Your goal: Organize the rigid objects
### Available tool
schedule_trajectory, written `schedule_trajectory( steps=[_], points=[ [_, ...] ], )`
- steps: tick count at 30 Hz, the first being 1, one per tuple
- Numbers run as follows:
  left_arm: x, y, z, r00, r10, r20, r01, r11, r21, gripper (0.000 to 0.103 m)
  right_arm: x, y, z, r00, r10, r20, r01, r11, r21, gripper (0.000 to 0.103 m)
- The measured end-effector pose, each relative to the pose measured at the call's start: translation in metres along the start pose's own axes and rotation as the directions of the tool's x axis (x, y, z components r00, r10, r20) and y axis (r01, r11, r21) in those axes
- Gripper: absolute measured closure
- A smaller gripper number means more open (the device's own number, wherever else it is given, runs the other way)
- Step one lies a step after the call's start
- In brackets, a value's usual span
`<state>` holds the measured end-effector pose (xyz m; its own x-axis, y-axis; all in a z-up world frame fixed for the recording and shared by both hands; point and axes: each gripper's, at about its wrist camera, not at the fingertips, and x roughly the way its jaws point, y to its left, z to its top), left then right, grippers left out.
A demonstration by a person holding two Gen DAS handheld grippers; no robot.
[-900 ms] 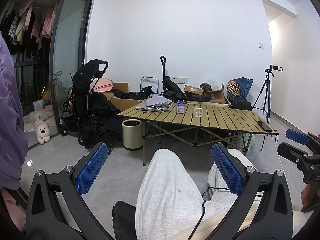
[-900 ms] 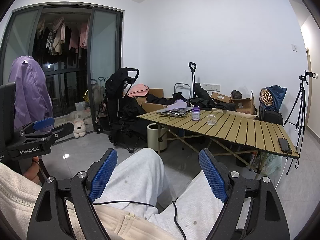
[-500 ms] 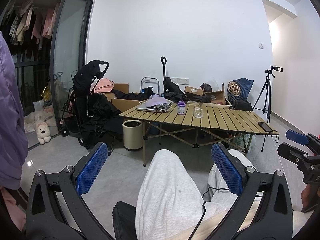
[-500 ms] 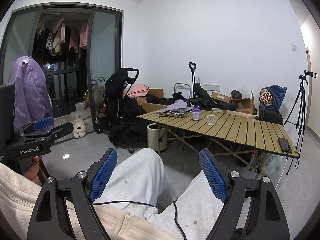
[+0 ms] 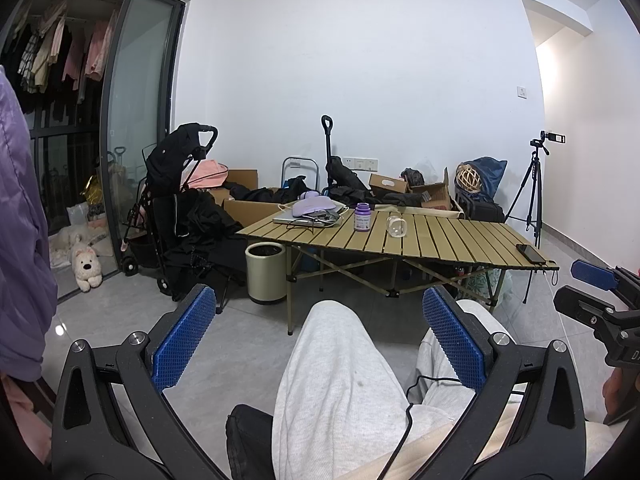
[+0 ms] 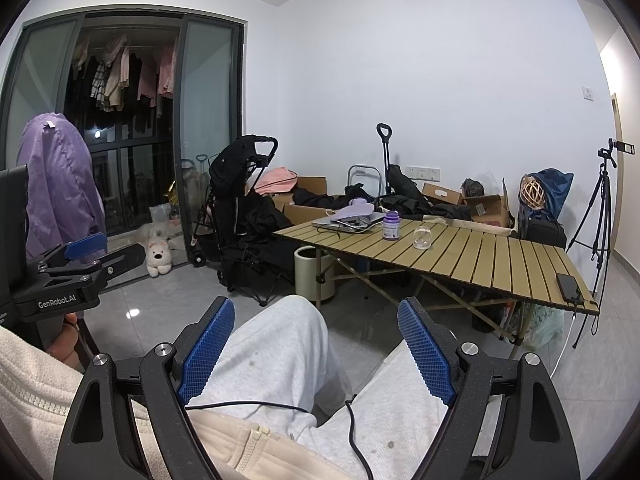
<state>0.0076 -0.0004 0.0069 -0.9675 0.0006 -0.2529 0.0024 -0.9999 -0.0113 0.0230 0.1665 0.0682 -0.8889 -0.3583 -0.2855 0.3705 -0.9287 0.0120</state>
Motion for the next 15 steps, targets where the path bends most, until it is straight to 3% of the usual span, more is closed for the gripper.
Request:
schedule_trajectory(
  steps=[15],
  points=[
    [0.001, 0.0045, 0.0027, 1.0, 0.001, 0.0, -0.001, 1.0, -0.002, 0.0, 0.0003, -0.0006, -0.0002, 1.0, 0.001, 0.0, -0.001, 1.0, 0.002, 0.015]
  ],
)
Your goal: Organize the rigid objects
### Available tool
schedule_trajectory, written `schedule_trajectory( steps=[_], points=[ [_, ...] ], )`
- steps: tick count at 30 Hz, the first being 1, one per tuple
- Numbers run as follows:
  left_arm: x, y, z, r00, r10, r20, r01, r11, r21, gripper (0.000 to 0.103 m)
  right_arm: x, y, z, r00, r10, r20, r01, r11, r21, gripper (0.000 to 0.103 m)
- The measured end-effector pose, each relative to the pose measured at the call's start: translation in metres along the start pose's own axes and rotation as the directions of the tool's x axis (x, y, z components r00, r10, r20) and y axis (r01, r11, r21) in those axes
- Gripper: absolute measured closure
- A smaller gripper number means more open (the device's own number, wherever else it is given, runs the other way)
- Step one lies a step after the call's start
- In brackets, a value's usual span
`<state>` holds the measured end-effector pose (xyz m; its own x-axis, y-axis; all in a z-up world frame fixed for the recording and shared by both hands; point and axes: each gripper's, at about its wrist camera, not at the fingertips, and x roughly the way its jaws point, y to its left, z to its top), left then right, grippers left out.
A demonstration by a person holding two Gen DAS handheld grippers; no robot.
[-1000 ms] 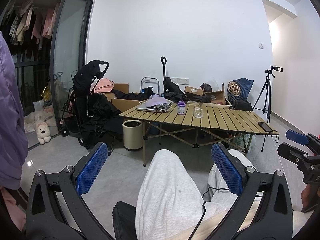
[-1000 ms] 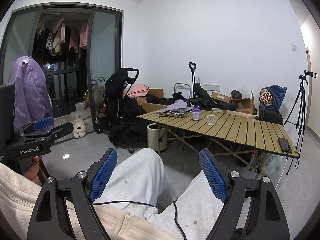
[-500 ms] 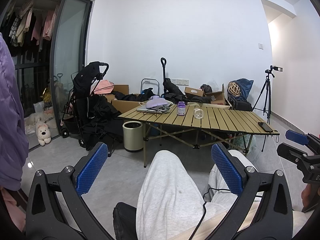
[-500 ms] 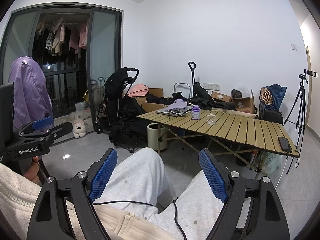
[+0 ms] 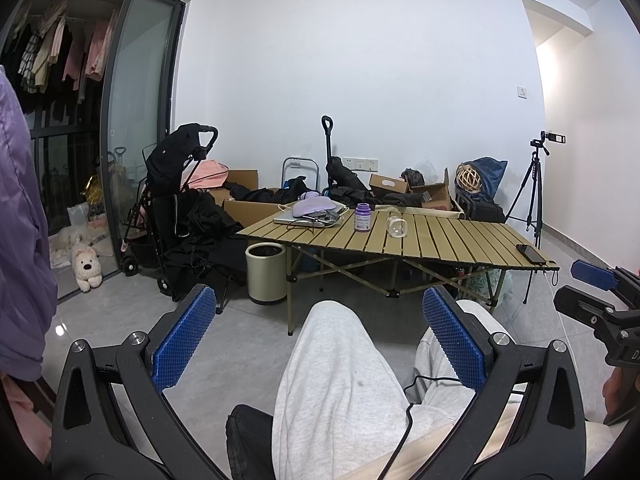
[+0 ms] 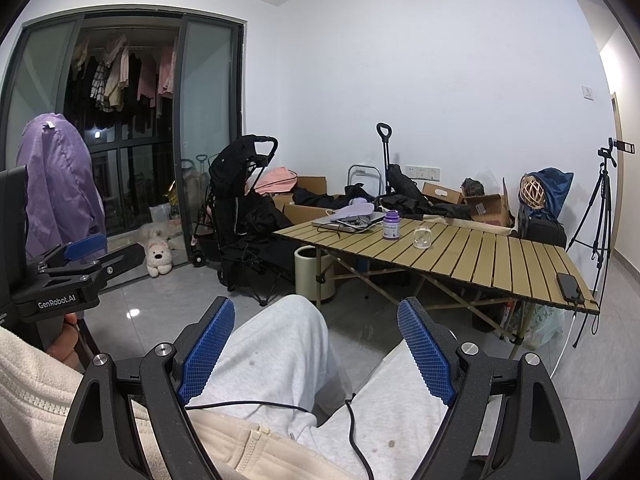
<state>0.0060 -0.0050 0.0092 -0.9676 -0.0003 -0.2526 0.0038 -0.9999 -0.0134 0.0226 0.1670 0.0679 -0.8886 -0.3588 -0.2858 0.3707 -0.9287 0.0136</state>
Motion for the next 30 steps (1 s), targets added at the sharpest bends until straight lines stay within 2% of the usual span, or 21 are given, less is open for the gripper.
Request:
schedule_trajectory(
  steps=[30],
  points=[
    [0.0044, 0.0004, -0.0011, 1.0, -0.005, -0.007, 0.005, 1.0, -0.002, 0.0, 0.0046, 0.0021, -0.0008, 1.0, 0.013, -0.009, -0.012, 1.0, 0.013, 0.015]
  ],
)
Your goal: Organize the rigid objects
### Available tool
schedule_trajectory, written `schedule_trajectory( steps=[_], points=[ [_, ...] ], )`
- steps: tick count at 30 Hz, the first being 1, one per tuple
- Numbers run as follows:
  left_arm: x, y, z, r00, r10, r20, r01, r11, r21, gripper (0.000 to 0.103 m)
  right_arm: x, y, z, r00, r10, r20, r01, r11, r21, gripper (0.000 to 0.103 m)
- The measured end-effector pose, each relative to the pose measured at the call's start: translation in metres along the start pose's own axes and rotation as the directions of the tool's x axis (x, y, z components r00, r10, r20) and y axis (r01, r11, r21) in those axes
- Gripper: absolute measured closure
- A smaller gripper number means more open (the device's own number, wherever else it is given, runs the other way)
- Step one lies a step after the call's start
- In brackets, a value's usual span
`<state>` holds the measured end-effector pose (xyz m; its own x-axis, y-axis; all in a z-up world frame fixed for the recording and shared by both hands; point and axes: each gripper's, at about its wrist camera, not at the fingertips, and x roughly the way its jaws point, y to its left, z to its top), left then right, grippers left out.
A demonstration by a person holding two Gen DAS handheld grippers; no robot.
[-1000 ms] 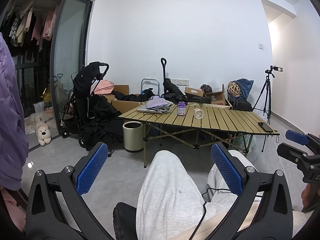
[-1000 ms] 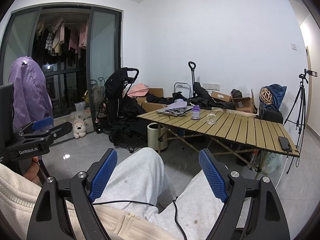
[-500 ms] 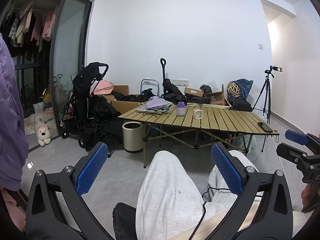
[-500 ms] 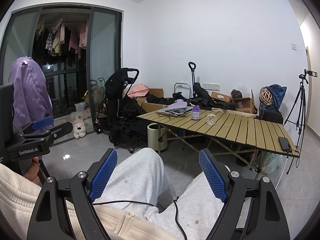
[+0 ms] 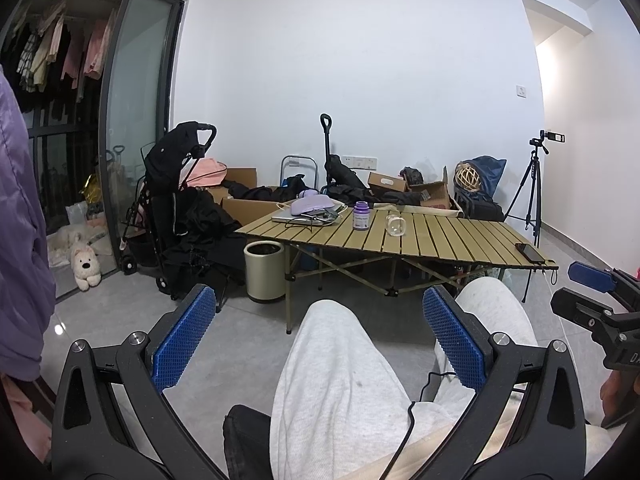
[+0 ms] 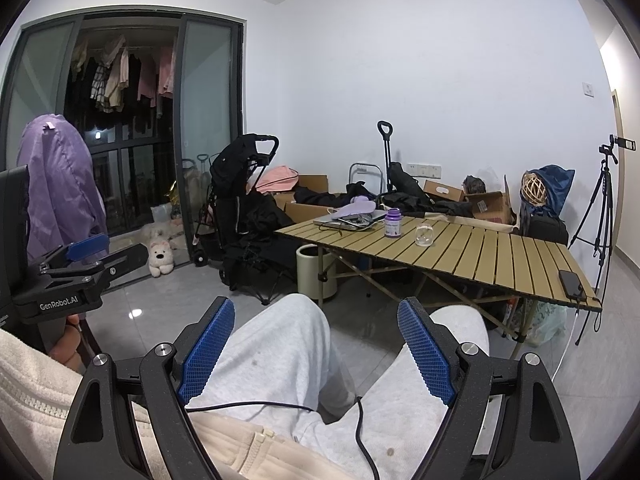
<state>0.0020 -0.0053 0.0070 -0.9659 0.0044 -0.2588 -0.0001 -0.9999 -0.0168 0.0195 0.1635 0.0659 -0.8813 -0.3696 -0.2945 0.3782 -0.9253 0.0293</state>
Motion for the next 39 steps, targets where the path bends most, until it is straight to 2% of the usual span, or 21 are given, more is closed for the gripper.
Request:
schedule_trajectory(
  steps=[7, 11, 14, 19, 24, 29, 31, 32, 35, 39],
  points=[
    [0.028, -0.002, 0.017, 0.999, -0.017, 0.035, 0.016, 1.0, 0.026, 0.0, 0.011, -0.011, 0.012, 1.0, -0.002, 0.018, 0.002, 1.0, -0.008, 0.015],
    [0.078, -0.003, 0.042, 0.999, -0.027, 0.027, 0.026, 0.999, 0.025, 0.0, 0.039, -0.03, 0.034, 1.0, -0.011, 0.017, 0.011, 1.0, -0.007, 0.015],
    [0.121, -0.008, 0.057, 0.999, -0.043, -0.007, 0.044, 0.998, 0.041, 0.0, 0.066, -0.051, 0.052, 1.0, -0.021, 0.016, 0.021, 1.0, 0.002, 0.015],
    [0.187, -0.029, 0.074, 0.997, -0.07, -0.018, 0.072, 0.993, 0.093, 0.0, 0.127, -0.095, 0.072, 1.0, 0.0, -0.028, 0.002, 0.998, 0.068, 0.015],
    [0.257, -0.044, 0.083, 0.991, -0.106, -0.081, 0.112, 0.99, 0.083, 0.0, 0.194, -0.139, 0.094, 0.996, -0.014, -0.09, 0.025, 0.993, 0.112, 0.015],
    [0.334, -0.06, 0.095, 0.983, -0.143, -0.113, 0.153, 0.985, 0.081, 0.0, 0.26, -0.174, 0.113, 0.993, -0.07, -0.094, 0.076, 0.995, 0.061, 0.015],
    [0.371, -0.068, 0.1, 0.979, -0.158, -0.126, 0.169, 0.982, 0.082, 0.0, 0.303, -0.192, 0.113, 0.985, -0.053, -0.163, 0.065, 0.995, 0.071, 0.015],
    [0.387, -0.071, 0.101, 0.978, -0.165, -0.129, 0.176, 0.981, 0.084, 0.0, 0.331, -0.206, 0.11, 0.979, -0.018, -0.203, 0.038, 0.995, 0.093, 0.015],
    [0.436, -0.081, 0.103, 0.979, -0.16, -0.129, 0.172, 0.981, 0.091, 0.0, 0.38, -0.231, 0.104, 0.977, -0.025, -0.21, 0.046, 0.994, 0.099, 0.015],
    [0.506, -0.09, 0.106, 0.962, -0.214, -0.169, 0.225, 0.973, 0.052, 0.0, 0.442, -0.251, 0.104, 0.968, -0.074, -0.238, 0.089, 0.995, 0.055, 0.015]
  ],
)
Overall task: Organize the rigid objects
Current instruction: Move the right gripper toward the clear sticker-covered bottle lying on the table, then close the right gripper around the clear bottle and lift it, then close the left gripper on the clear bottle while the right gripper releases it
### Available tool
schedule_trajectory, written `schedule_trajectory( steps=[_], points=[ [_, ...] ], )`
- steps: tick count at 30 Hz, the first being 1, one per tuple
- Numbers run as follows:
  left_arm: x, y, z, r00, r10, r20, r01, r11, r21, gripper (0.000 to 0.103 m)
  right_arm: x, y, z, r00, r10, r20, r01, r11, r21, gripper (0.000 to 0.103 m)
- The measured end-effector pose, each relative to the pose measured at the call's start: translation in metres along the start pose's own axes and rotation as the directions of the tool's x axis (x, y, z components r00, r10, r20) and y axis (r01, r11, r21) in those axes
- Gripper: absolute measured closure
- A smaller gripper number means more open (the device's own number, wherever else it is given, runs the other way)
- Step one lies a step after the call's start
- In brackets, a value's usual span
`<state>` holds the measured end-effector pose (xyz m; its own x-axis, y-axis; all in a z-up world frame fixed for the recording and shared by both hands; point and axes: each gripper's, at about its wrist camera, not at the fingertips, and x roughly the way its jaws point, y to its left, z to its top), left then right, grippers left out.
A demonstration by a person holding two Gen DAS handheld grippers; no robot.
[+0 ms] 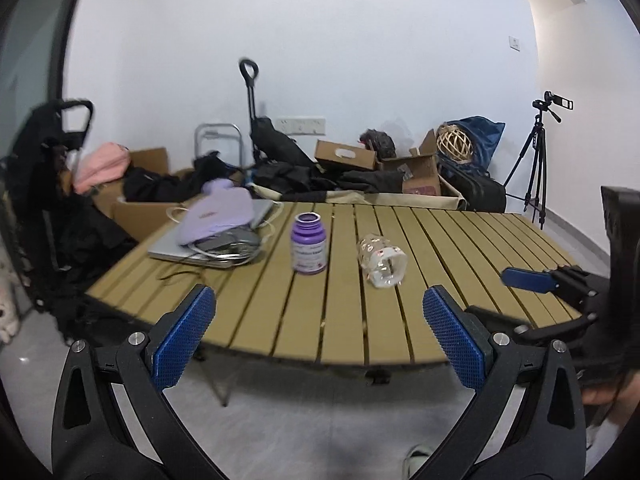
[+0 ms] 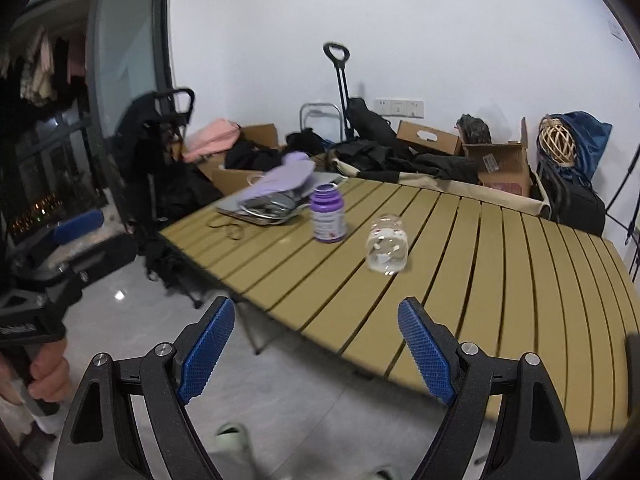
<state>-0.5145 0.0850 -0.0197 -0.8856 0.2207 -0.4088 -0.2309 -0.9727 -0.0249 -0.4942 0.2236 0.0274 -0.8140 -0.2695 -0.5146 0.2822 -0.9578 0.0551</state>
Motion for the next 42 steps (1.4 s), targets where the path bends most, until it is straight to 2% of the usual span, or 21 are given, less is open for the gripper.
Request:
schedule_trajectory(
  steps=[4, 7, 15, 17, 18, 20, 24, 27, 29, 32, 33, 35, 37, 38, 40, 42],
  points=[
    [0.066, 0.008, 0.008, 0.996, -0.058, -0.063, 0.056, 0.998, -0.028, 0.0, 0.065, -0.02, 0.017, 0.999, -0.036, -0.041, 0.036, 0.999, 0.008, 0.015],
    [0.107, 0.016, 0.007, 0.992, -0.064, -0.107, 0.059, 0.997, -0.047, 0.0, 0.108, -0.037, 0.028, 0.996, -0.045, -0.078, 0.048, 0.998, 0.039, 0.015],
    [0.174, 0.031, 0.007, 0.982, -0.057, -0.178, 0.045, 0.996, -0.071, 0.0, 0.211, -0.066, 0.051, 0.977, -0.132, -0.168, 0.141, 0.989, 0.039, 0.015],
    [0.185, 0.033, 0.006, 0.979, -0.056, -0.196, 0.043, 0.996, -0.073, 0.0, 0.228, -0.074, 0.053, 0.972, -0.123, -0.202, 0.138, 0.988, 0.064, 0.015],
    [0.19, 0.033, 0.004, 0.977, -0.06, -0.207, 0.045, 0.996, -0.075, 0.0, 0.235, -0.079, 0.053, 0.97, -0.108, -0.219, 0.128, 0.989, 0.079, 0.02],
    [0.197, 0.032, 0.002, 0.973, -0.072, -0.221, 0.056, 0.995, -0.077, 0.0, 0.24, -0.082, 0.051, 0.967, -0.061, -0.246, 0.086, 0.992, 0.089, 0.036],
    [0.211, 0.026, 0.002, 0.966, -0.106, -0.236, 0.088, 0.993, -0.084, 0.001, 0.223, -0.074, 0.042, 0.967, 0.016, -0.252, -0.008, 0.999, 0.033, 0.037],
    [0.22, 0.02, 0.001, 0.957, -0.173, -0.232, 0.143, 0.98, -0.141, 0.002, 0.204, -0.057, 0.027, 0.967, 0.04, -0.251, -0.072, 0.99, -0.121, 0.037],
    [0.225, 0.014, -0.001, 0.942, -0.243, -0.231, 0.198, 0.959, -0.2, 0.014, 0.193, -0.052, 0.02, 0.962, 0.093, -0.258, -0.139, 0.976, -0.167, 0.037],
    [0.233, -0.001, -0.003, 0.927, -0.285, -0.244, 0.235, 0.948, -0.216, 0.027, 0.179, -0.049, 0.01, 0.945, 0.18, -0.274, -0.241, 0.947, -0.211, 0.037],
    [0.236, -0.007, -0.004, 0.921, -0.297, -0.251, 0.247, 0.945, -0.213, 0.029, 0.178, -0.048, 0.008, 0.944, 0.185, -0.272, -0.251, 0.94, -0.232, 0.037],
    [0.245, -0.022, -0.003, 0.915, -0.3, -0.271, 0.258, 0.949, -0.18, 0.042, 0.175, -0.048, 0.005, 0.943, 0.193, -0.272, -0.267, 0.925, -0.269, 0.036],
    [0.252, -0.031, -0.004, 0.91, -0.293, -0.292, 0.259, 0.954, -0.151, 0.046, 0.176, -0.048, 0.005, 0.946, 0.181, -0.267, -0.26, 0.919, -0.297, 0.035],
    [0.252, -0.031, -0.005, 0.918, -0.275, -0.285, 0.239, 0.958, -0.156, 0.046, 0.178, -0.05, 0.005, 0.948, 0.169, -0.271, -0.252, 0.917, -0.308, 0.035],
    [0.252, -0.029, -0.003, 0.918, -0.268, -0.291, 0.233, 0.961, -0.149, 0.051, 0.181, -0.054, 0.006, 0.945, 0.146, -0.293, -0.237, 0.922, -0.305, 0.031],
    [0.249, -0.03, -0.001, 0.925, -0.247, -0.288, 0.224, 0.968, -0.111, 0.053, 0.181, -0.061, 0.008, 0.947, 0.114, -0.301, -0.21, 0.927, -0.31, 0.023]
  ],
)
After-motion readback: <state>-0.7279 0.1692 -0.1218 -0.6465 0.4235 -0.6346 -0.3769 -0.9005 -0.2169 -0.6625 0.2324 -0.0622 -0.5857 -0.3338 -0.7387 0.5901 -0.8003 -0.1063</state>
